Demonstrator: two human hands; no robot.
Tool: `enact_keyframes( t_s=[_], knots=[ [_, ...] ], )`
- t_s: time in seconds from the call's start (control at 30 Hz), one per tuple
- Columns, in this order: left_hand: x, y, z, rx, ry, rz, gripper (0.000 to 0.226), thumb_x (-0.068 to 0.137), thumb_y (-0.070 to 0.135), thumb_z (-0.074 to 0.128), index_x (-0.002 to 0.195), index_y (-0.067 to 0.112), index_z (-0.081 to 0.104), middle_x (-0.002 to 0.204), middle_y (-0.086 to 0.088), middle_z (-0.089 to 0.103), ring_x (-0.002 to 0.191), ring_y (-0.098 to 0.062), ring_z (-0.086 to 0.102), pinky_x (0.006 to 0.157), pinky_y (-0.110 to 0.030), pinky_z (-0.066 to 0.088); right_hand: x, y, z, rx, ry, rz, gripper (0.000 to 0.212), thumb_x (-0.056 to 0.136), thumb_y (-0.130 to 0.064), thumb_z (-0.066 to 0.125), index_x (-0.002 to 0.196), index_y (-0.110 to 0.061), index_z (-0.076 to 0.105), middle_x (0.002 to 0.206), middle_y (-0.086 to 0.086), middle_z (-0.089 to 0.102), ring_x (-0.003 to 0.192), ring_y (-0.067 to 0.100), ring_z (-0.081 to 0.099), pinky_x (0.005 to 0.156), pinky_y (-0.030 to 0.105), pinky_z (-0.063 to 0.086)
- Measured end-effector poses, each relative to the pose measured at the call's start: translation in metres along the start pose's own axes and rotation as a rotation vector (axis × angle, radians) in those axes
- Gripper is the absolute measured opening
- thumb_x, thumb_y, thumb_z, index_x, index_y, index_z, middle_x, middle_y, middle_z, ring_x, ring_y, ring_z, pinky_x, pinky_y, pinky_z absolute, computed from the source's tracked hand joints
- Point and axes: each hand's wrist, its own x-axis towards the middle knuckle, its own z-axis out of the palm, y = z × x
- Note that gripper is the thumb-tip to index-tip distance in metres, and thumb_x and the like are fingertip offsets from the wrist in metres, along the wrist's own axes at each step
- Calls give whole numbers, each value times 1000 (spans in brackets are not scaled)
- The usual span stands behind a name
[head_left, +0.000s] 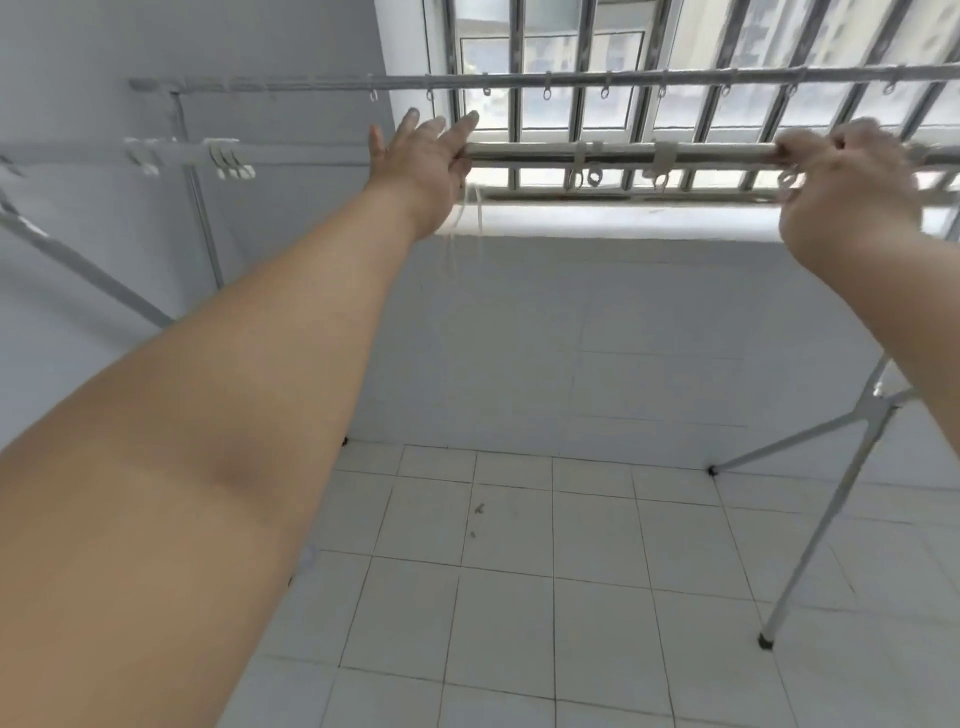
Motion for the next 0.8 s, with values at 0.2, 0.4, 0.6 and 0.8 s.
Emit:
enact_keyframes(
  t_s=[0.2,0.4,0.6,0.8],
  knots=[
    [-6,5,1,36,14,0,49,103,30,23,150,31,11,160,-7,15,148,-28,-1,117,-55,-4,-8,-1,8,-27,45,34,45,85,-2,49,127,-19,45,129,24,39,126,42,35,113,51,24],
    [-9,9,7,50,97,-32,46,102,29,25,148,27,19,158,-11,18,147,-31,7,119,-52,3,-8,1,4,-14,-4,40,48,87,-3,48,130,-22,41,134,23,35,134,39,27,117,49,16],
    [-8,-1,-4,52,126,-44,29,100,28,31,116,13,49,122,-16,56,124,-34,41,113,-51,22,0,-14,-6,24,8,42,29,101,-25,42,125,-15,54,128,27,44,124,43,39,106,52,34],
    [-11,-3,2,-5,156,-33,27,100,24,32,114,13,51,124,-14,55,129,-32,37,115,-53,17,-5,-12,1,-5,-3,19,37,101,-22,41,138,-22,43,135,24,40,132,40,32,110,52,32]
  ],
)
